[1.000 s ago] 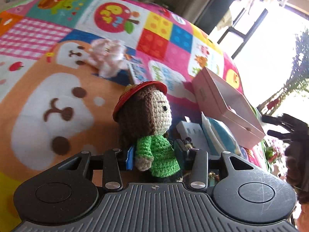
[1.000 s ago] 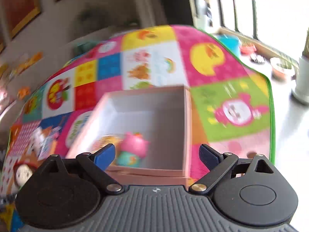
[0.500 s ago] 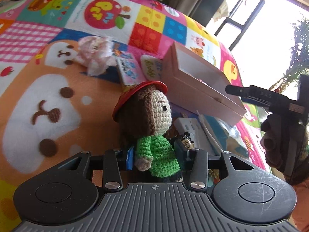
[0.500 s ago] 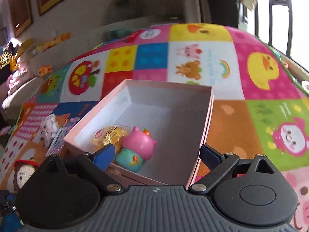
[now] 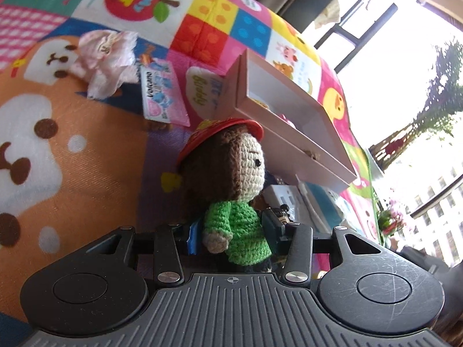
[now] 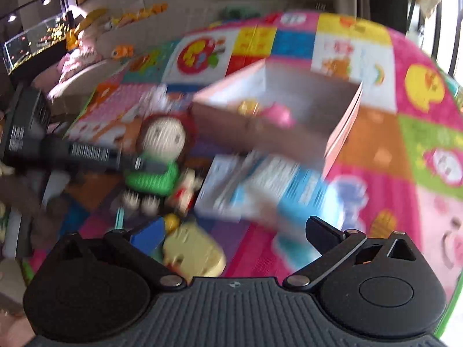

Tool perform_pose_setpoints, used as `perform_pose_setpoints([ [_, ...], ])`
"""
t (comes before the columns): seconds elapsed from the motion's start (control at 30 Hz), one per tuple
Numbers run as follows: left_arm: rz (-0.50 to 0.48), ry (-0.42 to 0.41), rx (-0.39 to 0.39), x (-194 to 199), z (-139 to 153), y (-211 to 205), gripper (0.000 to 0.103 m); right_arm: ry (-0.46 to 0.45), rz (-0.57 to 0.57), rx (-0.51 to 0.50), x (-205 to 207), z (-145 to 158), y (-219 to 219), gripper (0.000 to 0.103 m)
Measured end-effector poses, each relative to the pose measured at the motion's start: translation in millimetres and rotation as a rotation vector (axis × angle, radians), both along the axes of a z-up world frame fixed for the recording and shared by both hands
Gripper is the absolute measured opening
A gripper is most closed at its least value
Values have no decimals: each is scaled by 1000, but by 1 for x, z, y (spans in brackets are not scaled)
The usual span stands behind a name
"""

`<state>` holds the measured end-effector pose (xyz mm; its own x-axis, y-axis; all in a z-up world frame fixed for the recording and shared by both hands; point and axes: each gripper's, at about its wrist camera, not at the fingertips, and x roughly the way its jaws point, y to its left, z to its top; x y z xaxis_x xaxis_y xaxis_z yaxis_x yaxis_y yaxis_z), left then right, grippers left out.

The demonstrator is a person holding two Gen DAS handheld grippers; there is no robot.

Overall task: Organize objects
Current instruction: 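Grasp the yellow keychain toy with right tool while left tool holds the doll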

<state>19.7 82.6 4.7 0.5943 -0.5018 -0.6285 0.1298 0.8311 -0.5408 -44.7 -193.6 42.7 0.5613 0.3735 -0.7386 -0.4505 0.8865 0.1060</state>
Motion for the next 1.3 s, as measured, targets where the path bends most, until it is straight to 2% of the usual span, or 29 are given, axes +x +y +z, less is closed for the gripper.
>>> perform_pose_setpoints([
  [0.07,-12,-5,16,-2,2,2,48,6,15,-74,-6,-13,4,103],
  [0.17,-39,-11,44,-4,5,4,48,-47,-26,-227,-9,-29,4,103],
  [0.27,-96,-27,90,-7,9,2,48,-28,-73,-196,-2,-30,-9,103],
  [0.37,-164,-44,129,-9,12,-4,48,28,-124,-96,5,-35,-24,103],
  [0.53,-168,-38,127,-10,10,-12,48,30,-113,-114,4,-32,-21,103],
  [0.6,-171,-46,134,-13,10,-15,48,56,-93,-75,6,-26,-24,103],
  [0.67,-189,-47,128,-14,9,-17,48,7,-81,23,5,-10,-33,103],
  [0.7,-200,-41,118,-14,8,-18,48,-45,-98,29,6,-1,-34,103],
  [0.77,-213,-27,97,-11,5,-19,48,-146,-176,-20,17,13,-33,103],
  [0.83,-202,-22,102,-10,5,-21,48,-200,-263,-81,39,16,-33,103],
  [0.97,-173,-44,151,-15,10,-23,48,-182,-316,-148,78,6,-35,103],
  [1.13,-143,-58,197,-20,15,-20,48,-274,-375,-282,87,-2,-40,103],
  [1.2,-130,-59,199,-19,15,-19,48,-300,-387,-286,80,4,-45,103],
  [1.3,-118,-64,203,-18,15,-20,49,-278,-338,-174,58,17,-53,103],
])
